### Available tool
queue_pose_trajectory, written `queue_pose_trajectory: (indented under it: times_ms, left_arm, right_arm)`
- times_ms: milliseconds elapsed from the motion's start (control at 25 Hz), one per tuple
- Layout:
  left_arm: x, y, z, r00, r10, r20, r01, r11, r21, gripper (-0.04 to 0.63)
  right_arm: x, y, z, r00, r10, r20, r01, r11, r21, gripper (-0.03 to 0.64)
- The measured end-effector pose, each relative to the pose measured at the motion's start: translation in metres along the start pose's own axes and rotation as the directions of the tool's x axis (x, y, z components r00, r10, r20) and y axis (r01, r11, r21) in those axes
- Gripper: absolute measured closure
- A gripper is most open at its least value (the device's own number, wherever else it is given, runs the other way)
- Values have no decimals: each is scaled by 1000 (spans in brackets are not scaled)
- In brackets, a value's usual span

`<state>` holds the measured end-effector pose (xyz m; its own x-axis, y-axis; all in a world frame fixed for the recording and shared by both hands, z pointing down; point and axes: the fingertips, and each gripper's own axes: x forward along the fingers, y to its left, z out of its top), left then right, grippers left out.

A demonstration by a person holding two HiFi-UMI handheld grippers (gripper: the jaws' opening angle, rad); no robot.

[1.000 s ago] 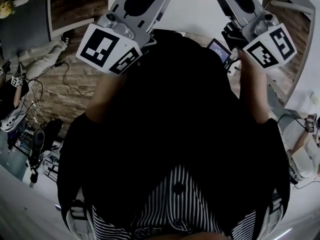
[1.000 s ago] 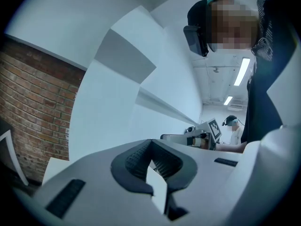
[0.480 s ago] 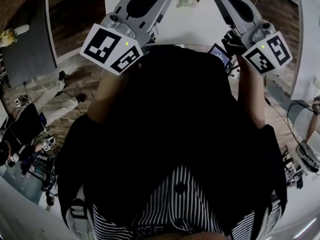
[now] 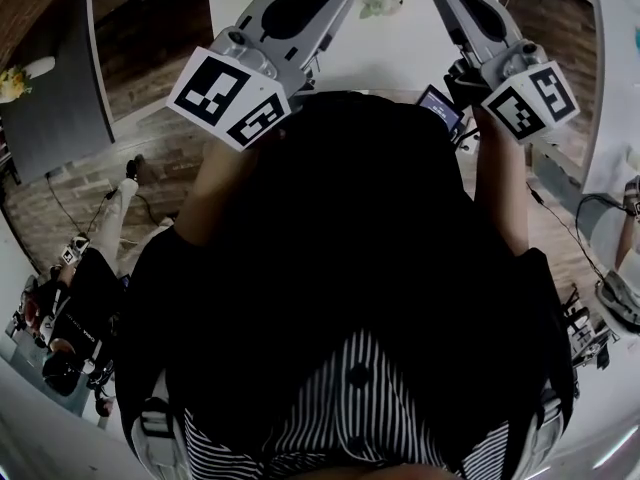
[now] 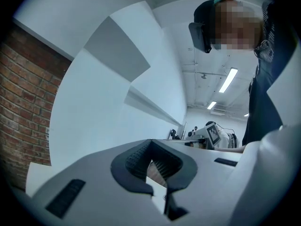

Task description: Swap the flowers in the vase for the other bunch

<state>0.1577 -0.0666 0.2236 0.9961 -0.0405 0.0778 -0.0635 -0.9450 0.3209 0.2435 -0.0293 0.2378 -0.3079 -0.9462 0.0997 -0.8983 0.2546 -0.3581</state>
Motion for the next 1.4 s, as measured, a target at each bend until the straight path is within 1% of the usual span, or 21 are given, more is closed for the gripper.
queue_pose_trajectory:
  times_ms: [80, 160, 240, 360, 480, 600, 680, 760, 800, 960, 1120, 1280, 1400]
  left_arm:
    - [-1, 0, -2, 1000, 1, 1, -1, 1000, -7, 588]
    - [-1, 2, -6, 1000, 5, 1, -5, 1000, -13, 589]
    - [-1, 4, -9, 1000, 7, 2, -7, 1000, -16, 589]
    - [-3, 5, -10, 1000, 9, 8, -8, 1000, -23, 589]
    - [-8, 5, -6, 1000, 9, 13, -9, 1000, -29, 589]
    - [-10, 4, -7, 1000, 11, 13, -10, 999, -34, 589]
    - [-6, 5, -11, 1000, 13, 12, -12, 999, -39, 589]
    - [-3, 7, -14, 1000, 18, 10, -17, 999, -43, 589]
    - [-2, 8, -15, 1000, 20, 8, -20, 999, -44, 589]
    - [-3, 6, -18, 1000, 26, -4, -26, 998, -50, 589]
    - [-4, 7, -21, 999, 40, -17, -41, 997, -58, 589]
    - [-16, 17, -23, 998, 56, -14, -57, 996, -64, 589]
    - [-34, 20, -23, 997, 76, -7, -76, 995, -67, 588]
  right_arm:
    - [0, -5, -6, 1000, -15, -21, 15, 1000, 7, 613]
    - [-2, -14, -13, 999, -25, -28, 27, 999, 38, 611]
    - [-4, -24, -21, 998, -46, -35, 47, 998, 51, 594]
    - [-6, -35, -28, 994, -87, -60, 90, 995, 42, 525]
    - [-7, -46, -35, 987, -137, -87, 140, 990, 28, 473]
    - [-10, -56, -44, 980, -166, -112, 173, 984, 51, 430]
    - [-12, -64, -49, 977, -180, -119, 187, 981, 56, 416]
    - [-11, -69, -53, 975, -181, -128, 189, 981, 54, 402]
    - [-10, -71, -55, 975, -176, -134, 186, 981, 60, 384]
    - [-11, -71, -55, 982, -155, -107, 169, 975, 144, 306]
    - [-8, -77, -69, 971, -167, -174, 192, 971, 141, 261]
    - [5, -72, -71, 973, -170, -154, 193, 971, 144, 207]
    - [14, -66, -76, 965, -190, -180, 215, 968, 132, 193]
